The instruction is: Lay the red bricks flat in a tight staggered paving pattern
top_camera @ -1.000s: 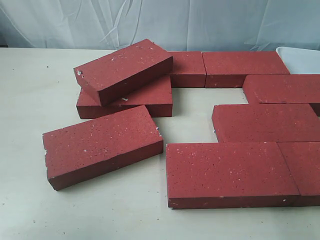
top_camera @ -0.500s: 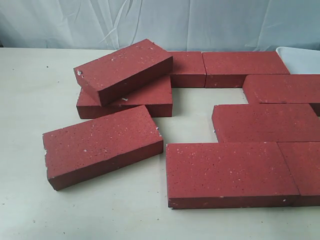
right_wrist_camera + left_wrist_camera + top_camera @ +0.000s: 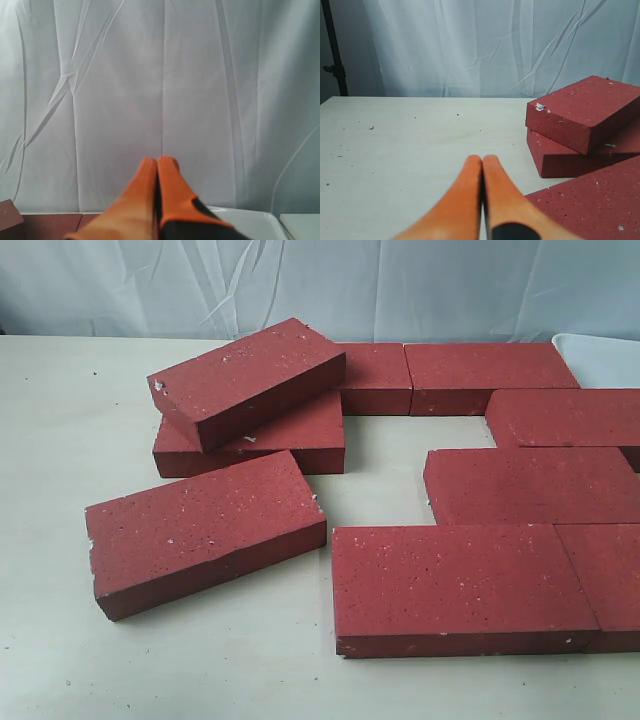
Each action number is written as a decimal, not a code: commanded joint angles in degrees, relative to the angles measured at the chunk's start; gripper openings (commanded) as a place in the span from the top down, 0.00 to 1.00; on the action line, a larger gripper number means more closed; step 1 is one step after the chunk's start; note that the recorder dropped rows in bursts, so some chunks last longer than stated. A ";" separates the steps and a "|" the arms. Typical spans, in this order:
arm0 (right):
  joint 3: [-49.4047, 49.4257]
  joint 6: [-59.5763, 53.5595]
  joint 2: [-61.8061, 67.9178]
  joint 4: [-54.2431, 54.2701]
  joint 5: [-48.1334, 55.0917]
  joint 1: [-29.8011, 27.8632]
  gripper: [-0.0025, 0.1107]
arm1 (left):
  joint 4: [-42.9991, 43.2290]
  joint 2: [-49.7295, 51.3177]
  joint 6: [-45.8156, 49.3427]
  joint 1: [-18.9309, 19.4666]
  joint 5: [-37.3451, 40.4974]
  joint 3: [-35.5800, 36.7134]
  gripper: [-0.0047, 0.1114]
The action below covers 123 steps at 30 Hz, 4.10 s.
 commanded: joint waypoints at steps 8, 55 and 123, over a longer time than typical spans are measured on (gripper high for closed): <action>-7.12 -0.47 17.71 -0.67 0.30 -0.26 0.99 | 0.13 -0.25 -0.28 -0.05 -0.38 0.27 0.96; -42.15 -19.72 69.08 29.08 26.79 -0.16 0.99 | 0.98 -0.25 -0.28 -0.05 -0.38 0.27 0.96; -44.53 -23.28 75.16 32.63 31.28 1.50 0.99 | 5.01 22.55 0.18 -0.05 5.98 -22.22 0.96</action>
